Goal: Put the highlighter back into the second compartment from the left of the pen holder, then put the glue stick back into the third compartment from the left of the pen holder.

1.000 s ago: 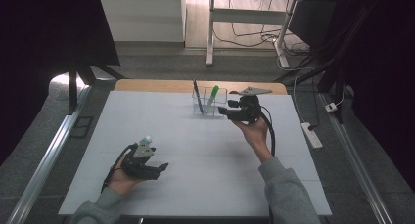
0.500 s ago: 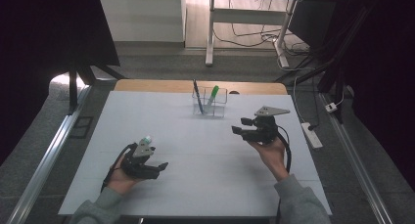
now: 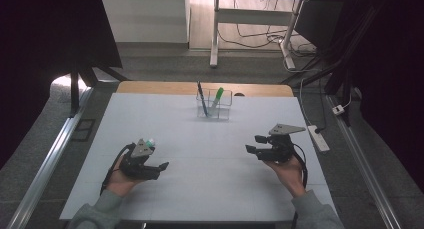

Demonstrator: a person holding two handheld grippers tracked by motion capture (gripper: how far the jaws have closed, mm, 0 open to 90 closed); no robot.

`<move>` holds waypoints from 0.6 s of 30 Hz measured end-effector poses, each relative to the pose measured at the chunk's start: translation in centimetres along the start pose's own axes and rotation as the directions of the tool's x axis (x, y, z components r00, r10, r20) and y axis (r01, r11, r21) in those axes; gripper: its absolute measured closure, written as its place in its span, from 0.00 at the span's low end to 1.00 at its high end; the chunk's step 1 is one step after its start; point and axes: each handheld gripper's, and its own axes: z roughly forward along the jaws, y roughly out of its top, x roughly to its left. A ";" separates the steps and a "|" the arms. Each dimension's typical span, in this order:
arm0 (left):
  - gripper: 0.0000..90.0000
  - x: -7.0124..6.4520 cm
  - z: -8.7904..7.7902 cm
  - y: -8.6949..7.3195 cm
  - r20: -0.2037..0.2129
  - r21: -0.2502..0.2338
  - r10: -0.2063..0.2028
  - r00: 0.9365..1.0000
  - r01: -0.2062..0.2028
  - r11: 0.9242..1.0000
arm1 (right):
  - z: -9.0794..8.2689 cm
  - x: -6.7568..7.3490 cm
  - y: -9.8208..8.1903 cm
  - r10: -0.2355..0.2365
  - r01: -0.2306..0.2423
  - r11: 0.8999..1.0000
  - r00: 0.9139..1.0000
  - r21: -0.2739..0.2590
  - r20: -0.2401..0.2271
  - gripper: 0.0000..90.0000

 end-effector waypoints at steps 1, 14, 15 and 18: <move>0.27 0.1 0.0 0.0 -0.001 0.001 -0.003 1.000 0.003 1.000 | -0.1 0.0 -0.1 0.002 -0.002 1.000 1.000 0.002 -0.001 0.46; 0.27 2.2 -1.8 -0.2 -0.024 0.014 -0.053 0.998 0.053 0.998 | -0.5 0.3 -0.5 -0.008 0.008 1.000 1.000 0.010 -0.009 0.45; 0.27 2.3 -1.9 -0.2 -0.024 0.015 -0.055 0.998 0.055 0.998 | -0.5 0.3 -0.5 -0.008 0.008 1.000 1.000 0.010 -0.008 0.45; 0.27 2.5 -2.0 -0.2 -0.022 0.019 -0.058 0.998 0.059 0.998 | -0.6 0.3 -0.7 -0.011 0.011 1.000 1.000 0.008 -0.005 0.45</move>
